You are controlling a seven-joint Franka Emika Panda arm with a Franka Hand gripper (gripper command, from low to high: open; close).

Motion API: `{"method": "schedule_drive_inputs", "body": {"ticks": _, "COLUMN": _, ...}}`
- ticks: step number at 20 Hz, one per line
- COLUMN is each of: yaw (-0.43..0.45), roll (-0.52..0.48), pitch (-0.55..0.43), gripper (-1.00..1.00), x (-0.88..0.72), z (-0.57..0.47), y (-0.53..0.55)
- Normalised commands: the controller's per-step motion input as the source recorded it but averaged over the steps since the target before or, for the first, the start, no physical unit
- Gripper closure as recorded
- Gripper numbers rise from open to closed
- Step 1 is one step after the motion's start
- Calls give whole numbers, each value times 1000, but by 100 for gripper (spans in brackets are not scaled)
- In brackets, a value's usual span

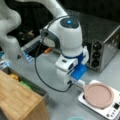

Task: Pick up the pan. Place the pan on the table. Pick up the bowl. Place the bowl on the stove.

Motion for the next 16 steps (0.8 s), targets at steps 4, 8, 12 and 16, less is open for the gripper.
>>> {"method": "schedule_drive_inputs", "body": {"ticks": 4, "yaw": 112, "roll": -52, "pitch": 169, "gripper": -100, "x": 302, "z": -7, "y": -11}}
{"method": "schedule_drive_inputs", "body": {"ticks": 8, "yaw": 112, "roll": -55, "pitch": 147, "gripper": -100, "x": 221, "z": 46, "y": -41}}
{"method": "schedule_drive_inputs", "body": {"ticks": 12, "yaw": 112, "roll": -53, "pitch": 123, "gripper": -100, "x": 203, "z": 5, "y": -59}}
{"method": "schedule_drive_inputs", "body": {"ticks": 16, "yaw": 102, "roll": -55, "pitch": 104, "gripper": -100, "x": 232, "z": -83, "y": -55}}
